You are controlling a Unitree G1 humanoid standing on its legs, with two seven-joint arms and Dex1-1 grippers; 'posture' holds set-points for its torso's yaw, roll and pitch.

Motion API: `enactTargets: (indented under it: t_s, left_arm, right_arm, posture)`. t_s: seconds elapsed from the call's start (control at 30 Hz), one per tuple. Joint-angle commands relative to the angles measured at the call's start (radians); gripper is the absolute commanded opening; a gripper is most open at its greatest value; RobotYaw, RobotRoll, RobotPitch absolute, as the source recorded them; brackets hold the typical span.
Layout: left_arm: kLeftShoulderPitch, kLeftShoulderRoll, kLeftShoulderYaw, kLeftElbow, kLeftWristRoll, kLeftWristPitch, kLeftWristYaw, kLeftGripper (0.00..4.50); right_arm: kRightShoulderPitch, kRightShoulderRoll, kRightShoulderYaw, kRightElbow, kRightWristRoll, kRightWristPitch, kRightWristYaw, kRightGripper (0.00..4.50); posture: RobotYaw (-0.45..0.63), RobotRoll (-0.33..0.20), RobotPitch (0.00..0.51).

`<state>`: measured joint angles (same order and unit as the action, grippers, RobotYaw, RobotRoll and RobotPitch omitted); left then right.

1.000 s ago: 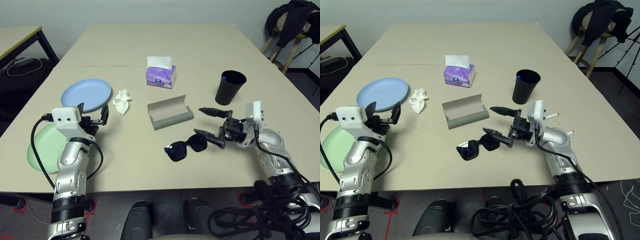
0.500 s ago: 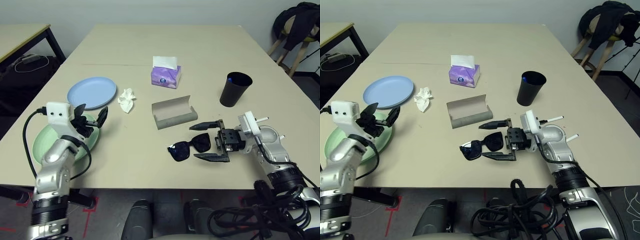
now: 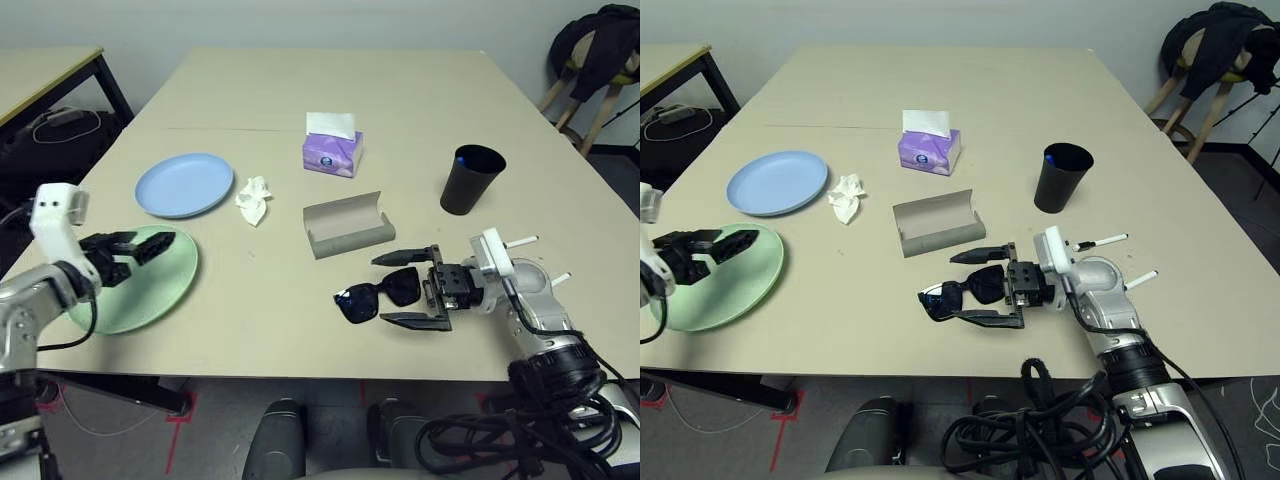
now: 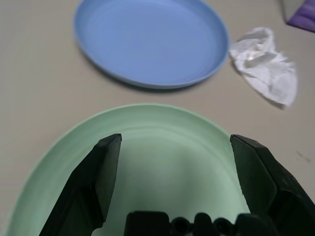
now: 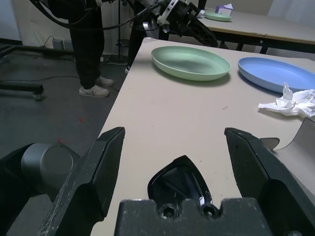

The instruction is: Organize and tidy the items on the table.

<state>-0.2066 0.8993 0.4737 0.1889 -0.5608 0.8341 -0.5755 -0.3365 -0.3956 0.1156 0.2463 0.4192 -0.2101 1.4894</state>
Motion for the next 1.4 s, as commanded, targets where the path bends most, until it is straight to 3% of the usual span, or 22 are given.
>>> enactTargets:
  t_s: [0.03, 0.3, 0.63, 0.73, 1.07, 1.4]
  left_arm:
    - [-0.022, 0.058, 0.016, 0.124, 0.071, -0.048, 0.011, 4.5]
    - [-0.028, 0.115, -0.004, 0.276, 0.164, -0.133, -0.001, 4.5]
    - [-0.016, 0.079, 0.011, 0.303, 0.171, -0.086, 0.015, 4.5]
    - [-0.005, 0.081, 0.007, 0.301, 0.171, -0.067, 0.004, 3.85]
    - [0.035, 0.088, -0.006, 0.282, 0.176, -0.013, -0.047, 0.02]
    - [0.044, 0.079, 0.006, 0.268, 0.172, 0.005, -0.057, 0.02]
  right_arm:
    - [0.011, -0.004, 0.008, -0.028, 0.007, 0.015, -0.008, 4.46]
    - [0.023, 0.003, 0.005, -0.046, 0.009, 0.026, -0.03, 4.46]
    - [0.026, -0.005, 0.002, -0.049, 0.004, 0.03, -0.045, 4.46]
    - [0.026, -0.007, 0.0, -0.051, 0.003, 0.033, -0.05, 4.5]
    - [0.019, -0.008, 0.0, -0.051, 0.001, 0.032, -0.065, 4.5]
    - [0.022, -0.008, 0.002, -0.052, -0.001, 0.029, -0.078, 4.5]
  posture:
    - [0.17, 0.0, 0.054]
    - [0.17, 0.0, 0.057]
    - [0.16, 0.0, 0.062]
    - [0.16, 0.0, 0.063]
    - [0.16, 0.0, 0.062]
    - [0.15, 0.0, 0.063]
